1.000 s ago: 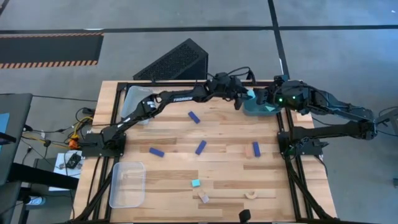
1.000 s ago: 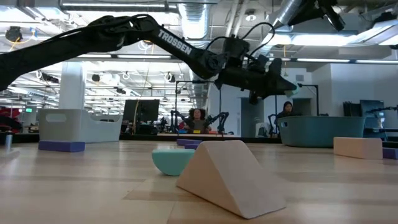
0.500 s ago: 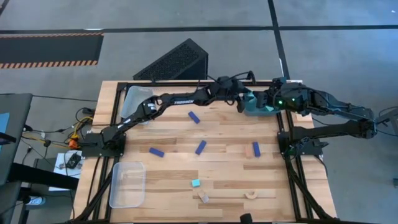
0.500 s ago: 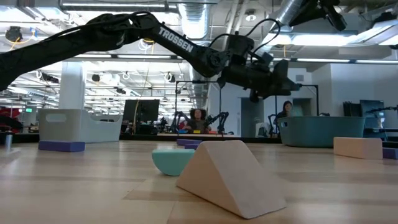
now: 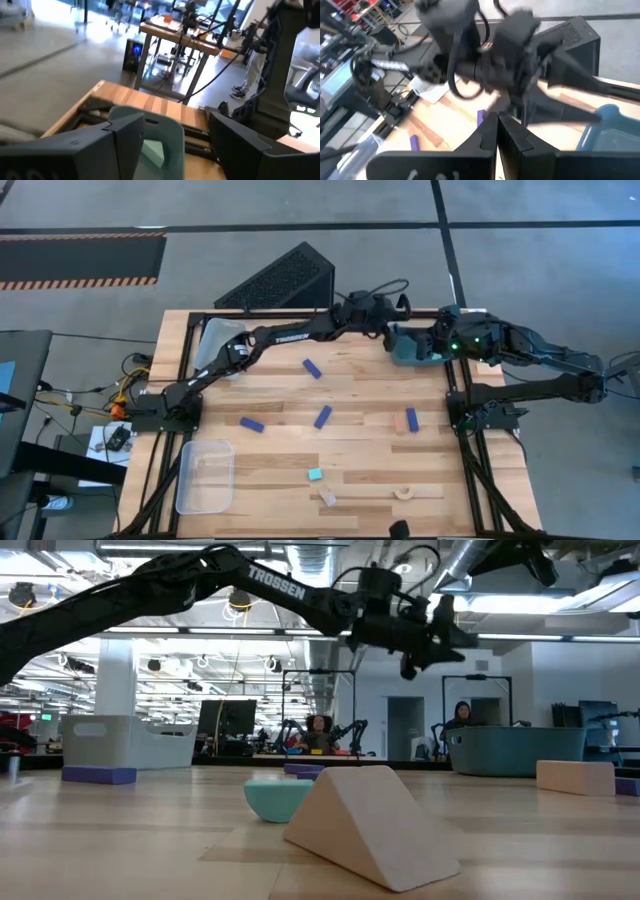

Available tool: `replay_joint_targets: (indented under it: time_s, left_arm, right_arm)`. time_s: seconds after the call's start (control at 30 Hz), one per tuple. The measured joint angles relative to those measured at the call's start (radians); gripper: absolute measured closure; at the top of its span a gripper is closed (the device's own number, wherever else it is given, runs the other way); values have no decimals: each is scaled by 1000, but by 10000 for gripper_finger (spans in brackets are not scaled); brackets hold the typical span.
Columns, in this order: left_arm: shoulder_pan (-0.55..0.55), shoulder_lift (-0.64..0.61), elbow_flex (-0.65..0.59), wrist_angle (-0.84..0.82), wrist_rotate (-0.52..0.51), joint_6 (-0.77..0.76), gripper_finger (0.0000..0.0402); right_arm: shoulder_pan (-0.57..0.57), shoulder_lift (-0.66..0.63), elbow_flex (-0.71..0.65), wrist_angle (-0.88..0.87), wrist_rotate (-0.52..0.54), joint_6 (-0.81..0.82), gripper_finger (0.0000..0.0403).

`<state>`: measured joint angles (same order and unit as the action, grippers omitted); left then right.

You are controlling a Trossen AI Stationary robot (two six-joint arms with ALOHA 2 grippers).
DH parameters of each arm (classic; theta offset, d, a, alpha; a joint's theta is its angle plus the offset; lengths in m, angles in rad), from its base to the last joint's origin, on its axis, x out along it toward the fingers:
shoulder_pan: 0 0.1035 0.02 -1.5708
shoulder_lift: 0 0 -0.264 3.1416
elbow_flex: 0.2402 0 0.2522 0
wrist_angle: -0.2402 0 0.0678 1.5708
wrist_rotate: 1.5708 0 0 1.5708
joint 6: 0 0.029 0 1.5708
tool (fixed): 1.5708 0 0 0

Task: Sort & place blocks by color
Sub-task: Put the light blue block into the dark green bin

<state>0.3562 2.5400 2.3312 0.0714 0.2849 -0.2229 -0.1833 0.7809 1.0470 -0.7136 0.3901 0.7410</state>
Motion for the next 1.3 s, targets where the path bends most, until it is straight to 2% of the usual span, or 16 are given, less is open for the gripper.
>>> replay_joint_targets:
  time_s: [0.2, 0.43, 0.63, 0.8, 0.87, 0.97, 1.07, 1.17, 1.3]
  left_arm:
    - [28, -45, -1, -10, 2, -53, 227]
    - [48, -55, 11, -11, 88, -138, 273]
    - [49, -96, 12, -97, 112, -119, 334]
    - [50, -132, 11, -211, 78, -39, 389]
    - [54, -159, -10, -242, 52, -9, 397]
    - [56, -207, -74, -241, 31, 18, 396]
    - [53, -258, -193, -211, 9, 20, 400]
    - [48, -336, -368, -114, -11, -3, 400]
    - [47, -472, -641, 111, -39, -76, 401]
  right_arm:
    - [47, -36, 1, -39, 0, -52, 372]
    - [79, -42, 1, -112, 1, -69, 372]
    - [79, -40, 1, -126, 1, -72, 372]
    - [79, -42, 0, -139, 1, -87, 372]
    - [79, -42, 0, -142, 1, -88, 372]
    - [78, -42, 0, -140, 1, -95, 372]
    - [78, -42, 0, -140, 1, -97, 372]
    - [78, -42, 0, -141, 1, -102, 372]
    - [78, -42, 0, -141, 0, -123, 372]
